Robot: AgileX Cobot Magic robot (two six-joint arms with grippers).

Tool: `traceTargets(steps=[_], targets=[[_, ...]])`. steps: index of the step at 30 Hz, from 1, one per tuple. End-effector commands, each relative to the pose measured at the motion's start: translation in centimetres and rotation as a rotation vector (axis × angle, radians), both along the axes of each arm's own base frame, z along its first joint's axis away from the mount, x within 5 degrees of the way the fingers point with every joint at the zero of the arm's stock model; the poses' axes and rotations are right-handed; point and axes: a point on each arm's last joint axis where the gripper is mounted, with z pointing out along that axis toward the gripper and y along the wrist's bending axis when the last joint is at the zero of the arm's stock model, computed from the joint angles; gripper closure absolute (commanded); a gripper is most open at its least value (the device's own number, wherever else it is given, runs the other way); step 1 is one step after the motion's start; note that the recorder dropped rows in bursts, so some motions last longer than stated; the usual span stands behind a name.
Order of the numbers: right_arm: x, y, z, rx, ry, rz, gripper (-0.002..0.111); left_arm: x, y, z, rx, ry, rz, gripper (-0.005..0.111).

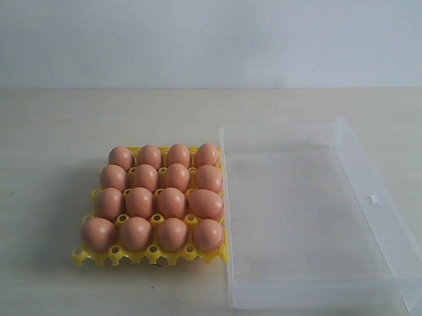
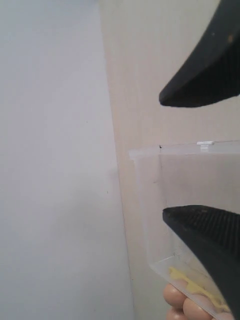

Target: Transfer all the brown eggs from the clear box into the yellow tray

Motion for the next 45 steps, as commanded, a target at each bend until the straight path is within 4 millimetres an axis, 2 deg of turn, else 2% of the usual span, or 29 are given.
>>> traceTargets(steps=[1, 11, 16, 45], targets=[[-0.03, 0.01, -0.02, -0.005, -0.014, 0.002, 0.052, 0.00, -0.04, 0.29, -0.010, -0.024, -0.003, 0.107], [-0.03, 0.01, -0.02, -0.002, -0.014, 0.002, 0.052, 0.00, -0.04, 0.29, -0.010, -0.024, -0.003, 0.107], [-0.01, -0.28, -0.02, -0.003, -0.014, -0.050, 0.052, 0.00, -0.04, 0.29, -0.010, -0.024, -0.003, 0.107], [-0.02, -0.08, -0.02, -0.002, -0.014, -0.014, 0.052, 0.00, -0.04, 0.29, -0.010, -0.024, -0.003, 0.107]])
